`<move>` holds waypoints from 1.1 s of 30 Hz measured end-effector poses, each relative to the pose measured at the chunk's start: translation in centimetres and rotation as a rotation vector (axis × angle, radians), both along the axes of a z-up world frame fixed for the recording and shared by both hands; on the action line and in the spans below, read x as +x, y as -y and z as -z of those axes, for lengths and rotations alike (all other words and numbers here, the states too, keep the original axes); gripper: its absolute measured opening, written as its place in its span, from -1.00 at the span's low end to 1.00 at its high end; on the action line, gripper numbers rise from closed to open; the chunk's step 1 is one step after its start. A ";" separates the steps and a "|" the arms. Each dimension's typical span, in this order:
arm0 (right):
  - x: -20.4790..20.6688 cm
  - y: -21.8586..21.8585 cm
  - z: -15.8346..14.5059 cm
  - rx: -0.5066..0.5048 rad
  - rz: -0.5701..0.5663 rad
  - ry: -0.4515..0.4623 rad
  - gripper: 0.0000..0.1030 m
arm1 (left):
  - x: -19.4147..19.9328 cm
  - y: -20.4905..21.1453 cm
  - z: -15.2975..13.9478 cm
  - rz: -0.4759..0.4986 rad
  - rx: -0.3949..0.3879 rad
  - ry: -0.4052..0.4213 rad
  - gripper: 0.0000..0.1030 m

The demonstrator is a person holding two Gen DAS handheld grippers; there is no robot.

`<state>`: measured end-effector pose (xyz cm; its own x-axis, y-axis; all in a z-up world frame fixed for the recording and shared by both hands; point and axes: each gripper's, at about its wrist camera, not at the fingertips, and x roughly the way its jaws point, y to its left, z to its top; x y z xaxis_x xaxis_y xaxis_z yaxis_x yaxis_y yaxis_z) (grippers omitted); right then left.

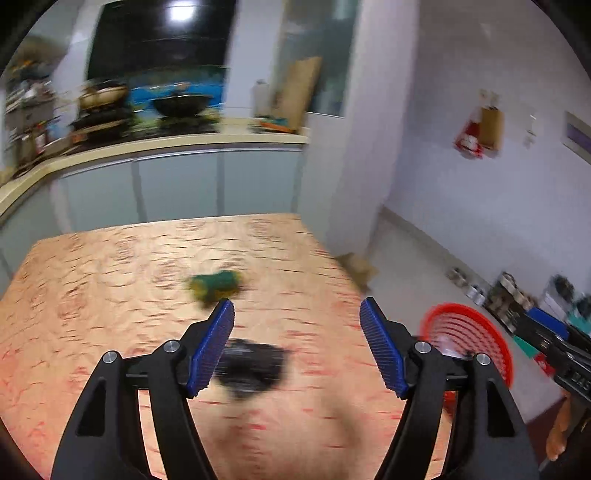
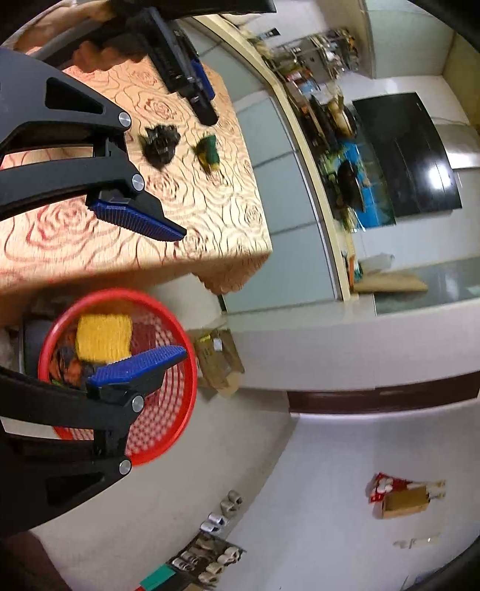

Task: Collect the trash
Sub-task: 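Move both tools back over the table toward the remaining trash, then grasp the green-and-yellow scrub sponge with the left tool and lift it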

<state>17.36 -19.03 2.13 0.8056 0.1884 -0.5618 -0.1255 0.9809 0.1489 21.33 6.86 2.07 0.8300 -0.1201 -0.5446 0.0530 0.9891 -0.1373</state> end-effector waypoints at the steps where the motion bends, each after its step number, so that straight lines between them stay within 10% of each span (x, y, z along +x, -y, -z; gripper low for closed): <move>1: 0.1 -0.5 0.1 0.000 -0.010 -0.002 0.11 | 0.3 -1.8 0.1 -0.032 -0.001 -0.006 0.33; 10: 1.0 -4.6 0.5 -0.013 -0.082 -0.027 0.11 | 2.4 -8.6 1.3 -0.090 -0.002 -0.033 0.33; 27: 3.5 -5.8 1.8 -0.044 -0.081 -0.078 0.11 | 11.8 -6.1 6.7 0.099 0.111 -0.161 0.32; 33: 4.3 -5.8 2.4 -0.046 -0.080 -0.094 0.11 | 13.5 -6.0 7.7 0.095 0.122 -0.192 -0.12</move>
<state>21.64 -13.27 -0.24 0.7326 0.2222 -0.6433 -0.1914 0.9743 0.1186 34.79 12.85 -5.60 0.6980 -0.1168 -0.7066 0.1313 0.9908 -0.0340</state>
